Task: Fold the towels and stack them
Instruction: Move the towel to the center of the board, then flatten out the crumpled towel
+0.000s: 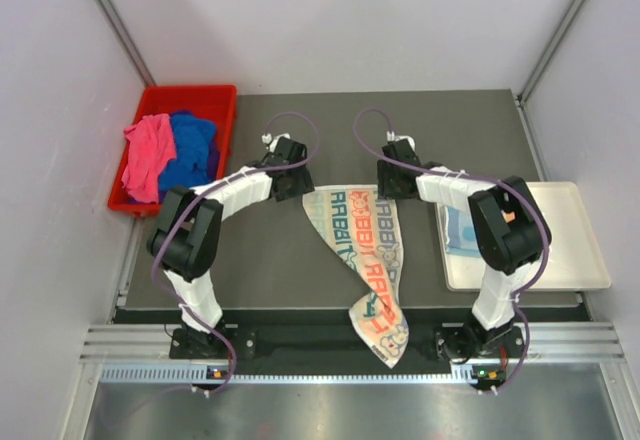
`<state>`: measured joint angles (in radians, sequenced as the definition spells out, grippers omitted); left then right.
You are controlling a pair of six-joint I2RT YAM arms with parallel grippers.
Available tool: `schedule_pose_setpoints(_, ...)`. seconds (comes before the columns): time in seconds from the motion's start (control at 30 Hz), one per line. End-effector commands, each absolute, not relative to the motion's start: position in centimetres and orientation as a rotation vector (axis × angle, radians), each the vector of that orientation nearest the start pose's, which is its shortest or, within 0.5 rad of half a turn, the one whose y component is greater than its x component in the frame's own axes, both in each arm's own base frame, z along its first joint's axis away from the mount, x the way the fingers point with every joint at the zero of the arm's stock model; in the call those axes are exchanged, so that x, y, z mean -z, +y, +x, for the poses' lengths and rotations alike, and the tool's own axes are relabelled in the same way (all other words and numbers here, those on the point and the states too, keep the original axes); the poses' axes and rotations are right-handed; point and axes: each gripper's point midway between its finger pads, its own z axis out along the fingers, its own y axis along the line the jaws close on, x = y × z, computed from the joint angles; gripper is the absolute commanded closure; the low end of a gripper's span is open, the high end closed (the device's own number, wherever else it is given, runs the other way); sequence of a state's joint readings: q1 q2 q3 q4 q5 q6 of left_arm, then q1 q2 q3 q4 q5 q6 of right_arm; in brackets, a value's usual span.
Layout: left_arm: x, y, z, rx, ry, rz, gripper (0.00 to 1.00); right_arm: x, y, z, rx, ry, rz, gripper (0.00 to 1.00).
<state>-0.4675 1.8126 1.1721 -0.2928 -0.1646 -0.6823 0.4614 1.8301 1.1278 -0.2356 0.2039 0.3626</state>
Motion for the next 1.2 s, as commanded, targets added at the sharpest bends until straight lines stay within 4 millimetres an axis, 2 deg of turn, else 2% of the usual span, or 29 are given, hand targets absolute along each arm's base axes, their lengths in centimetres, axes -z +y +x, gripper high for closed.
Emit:
schedule_pose_setpoints(0.0, -7.2, -22.1, 42.2, 0.402, 2.412, -0.243, 0.39, -5.0, 17.7, 42.0, -0.110, 2.398, 0.001, 0.47)
schedule_pose_setpoints(0.07, -6.9, -22.1, 42.3, 0.376, 2.443, -0.236, 0.40, -4.6, 17.8, 42.0, -0.113, 2.405, -0.001, 0.47)
schedule_pose_setpoints(0.1, -6.0, -21.9, 42.2, 0.349, 2.468, -0.244, 0.41, -4.2, 17.8, 41.9, -0.115, 2.414, 0.000, 0.47)
schedule_pose_setpoints(0.3, -3.6, -20.3, 41.9, 0.199, 2.542, -0.270, 0.45, -3.5, 17.8, 41.9, -0.102, 2.426, 0.000, 0.49)
schedule_pose_setpoints(0.5, -2.7, -20.0, 41.6, 0.164, 2.574, -0.253, 0.46, -3.4, 17.7, 42.1, -0.090, 2.426, -0.002, 0.50)
schedule_pose_setpoints(0.63, -1.9, -20.2, 41.3, 0.162, 2.596, -0.241, 0.52, -3.2, 17.8, 42.2, -0.087, 2.429, -0.004, 0.52)
schedule_pose_setpoints(0.77, -1.4, -20.5, 41.1, 0.165, 2.618, -0.224, 0.60, -2.7, 18.0, 42.3, -0.085, 2.438, -0.008, 0.54)
schedule_pose_setpoints(0.9, -0.7, -20.5, 41.1, 0.152, 2.641, -0.223, 0.74, -2.1, 18.2, 42.3, -0.089, 2.452, -0.014, 0.56)
schedule_pose_setpoints(0.93, -0.6, -20.6, 41.1, 0.150, 2.644, -0.219, 0.83, -2.1, 18.2, 42.3, -0.091, 2.454, -0.014, 0.58)
schedule_pose_setpoints(1.0, -0.5, -20.7, 41.0, 0.155, 2.648, -0.222, 0.88, -1.8, 18.2, 42.2, -0.096, 2.460, -0.017, 0.60)
schedule_pose_setpoints(1.03, -0.5, -20.8, 40.9, 0.158, 2.649, -0.221, 0.94, -1.9, 18.3, 42.2, -0.101, 2.457, -0.017, 0.62)
schedule_pose_setpoints(1.17, -1.1, -21.0, 41.1, 0.168, 2.634, -0.222, 1.00, -2.1, 18.2, 42.2, -0.100, 2.455, -0.019, 0.68)
